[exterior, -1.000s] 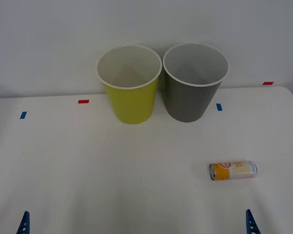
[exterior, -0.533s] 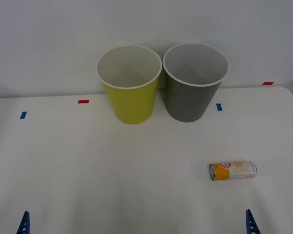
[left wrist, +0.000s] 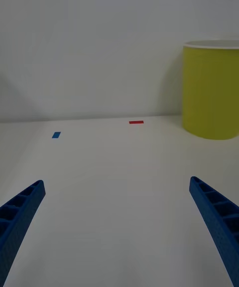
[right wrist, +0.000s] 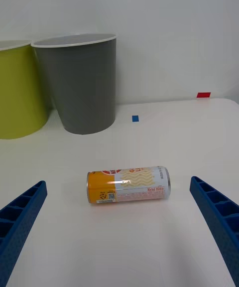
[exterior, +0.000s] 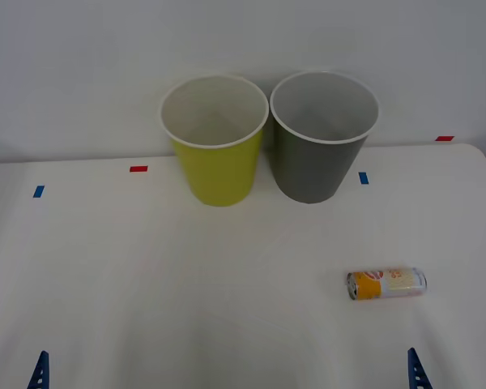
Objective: Put cans in the gray bin and PET bottles in the light green bin.
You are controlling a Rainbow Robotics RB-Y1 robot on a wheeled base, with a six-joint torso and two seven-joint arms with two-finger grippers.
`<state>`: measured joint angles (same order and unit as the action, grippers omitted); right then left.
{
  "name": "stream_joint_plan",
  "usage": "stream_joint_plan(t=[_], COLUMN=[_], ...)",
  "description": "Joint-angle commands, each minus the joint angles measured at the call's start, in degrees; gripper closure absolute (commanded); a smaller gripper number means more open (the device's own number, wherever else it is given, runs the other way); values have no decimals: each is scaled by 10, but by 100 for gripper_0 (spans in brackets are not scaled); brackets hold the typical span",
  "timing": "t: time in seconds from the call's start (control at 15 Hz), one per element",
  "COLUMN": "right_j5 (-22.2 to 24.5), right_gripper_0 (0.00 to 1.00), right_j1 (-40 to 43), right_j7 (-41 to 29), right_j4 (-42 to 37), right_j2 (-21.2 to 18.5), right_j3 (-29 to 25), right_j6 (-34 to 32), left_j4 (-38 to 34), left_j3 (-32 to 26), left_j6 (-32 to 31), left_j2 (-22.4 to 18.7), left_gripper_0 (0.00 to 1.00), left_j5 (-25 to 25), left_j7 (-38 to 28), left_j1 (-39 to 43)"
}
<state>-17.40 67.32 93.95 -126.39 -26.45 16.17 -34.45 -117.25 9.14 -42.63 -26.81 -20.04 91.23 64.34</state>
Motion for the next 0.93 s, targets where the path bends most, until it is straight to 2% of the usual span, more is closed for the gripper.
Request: stream_joint_plan(t=[0.07, 0.93], right_j5=[0, 0], right_gripper_0=[0, 0], right_j1=[0, 0], right_j7=[0, 0], right_j4=[0, 0], right_j2=[0, 0], right_j3=[0, 0], right_j6=[0, 0], left_j4=[0, 0], left_j3=[0, 0], left_j6=[0, 0], left_j2=[0, 0], left_gripper_0=[0, 0], left_j5=[0, 0], left_j7=[0, 0], left_j1=[0, 0])
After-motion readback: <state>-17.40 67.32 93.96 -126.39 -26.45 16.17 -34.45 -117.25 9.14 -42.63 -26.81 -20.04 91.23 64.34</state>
